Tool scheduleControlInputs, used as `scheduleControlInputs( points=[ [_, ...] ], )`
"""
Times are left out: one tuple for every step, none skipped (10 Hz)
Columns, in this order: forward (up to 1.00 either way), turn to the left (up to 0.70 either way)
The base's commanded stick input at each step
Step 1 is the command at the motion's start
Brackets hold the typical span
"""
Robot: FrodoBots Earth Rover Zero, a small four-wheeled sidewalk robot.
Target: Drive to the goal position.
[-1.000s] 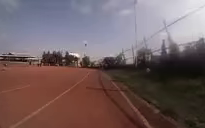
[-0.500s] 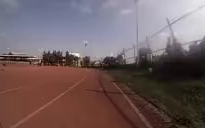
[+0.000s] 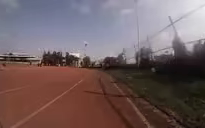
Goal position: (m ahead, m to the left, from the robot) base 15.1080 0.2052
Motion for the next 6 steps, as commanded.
scheduleControlInputs(
  points=[
    [0.50, 0.00],
    [0.50, 0.00],
    [0.50, 0.00],
    [0.50, 0.00],
    [0.50, 0.00],
    [0.50, 0.00]
  ],
)
